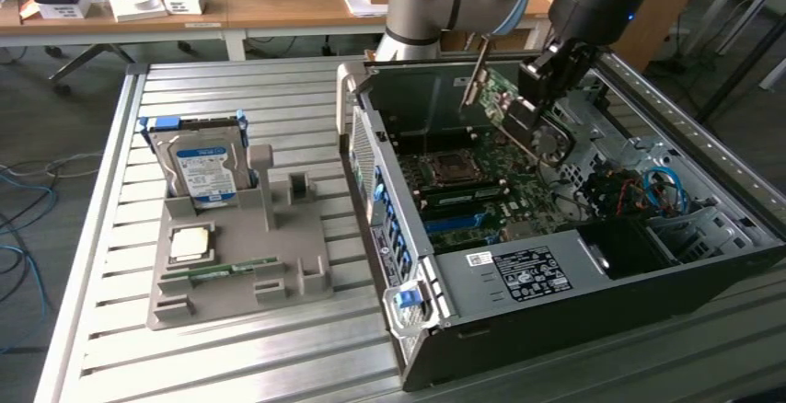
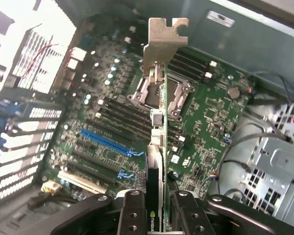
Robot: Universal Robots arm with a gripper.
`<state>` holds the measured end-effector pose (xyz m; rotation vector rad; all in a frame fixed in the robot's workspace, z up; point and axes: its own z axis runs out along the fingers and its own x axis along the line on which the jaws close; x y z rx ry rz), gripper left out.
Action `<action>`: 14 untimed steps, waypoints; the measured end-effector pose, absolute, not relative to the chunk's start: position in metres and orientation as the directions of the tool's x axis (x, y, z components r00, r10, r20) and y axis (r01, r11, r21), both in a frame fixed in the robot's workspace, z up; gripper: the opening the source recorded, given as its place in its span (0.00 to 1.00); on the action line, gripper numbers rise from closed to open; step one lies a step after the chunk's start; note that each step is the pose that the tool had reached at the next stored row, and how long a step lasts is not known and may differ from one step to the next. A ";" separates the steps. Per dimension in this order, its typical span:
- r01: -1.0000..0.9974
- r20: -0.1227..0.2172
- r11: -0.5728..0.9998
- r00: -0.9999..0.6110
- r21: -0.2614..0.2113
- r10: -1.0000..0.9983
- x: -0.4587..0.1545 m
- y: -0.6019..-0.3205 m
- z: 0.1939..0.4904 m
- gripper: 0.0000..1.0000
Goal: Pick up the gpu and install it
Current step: 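Insert the gpu into the slot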
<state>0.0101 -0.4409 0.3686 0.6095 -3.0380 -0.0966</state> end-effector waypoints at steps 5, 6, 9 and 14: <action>-0.466 0.028 0.882 -0.883 0.069 -0.469 0.010 -0.441 0.368 0.26; -0.482 0.028 0.873 -0.874 0.069 -0.485 0.010 -0.441 0.368 0.26; -0.529 0.028 0.846 -0.847 0.069 -0.531 0.010 -0.441 0.368 0.26; -0.604 0.028 0.794 -0.795 0.069 -0.607 0.010 -0.441 0.368 0.26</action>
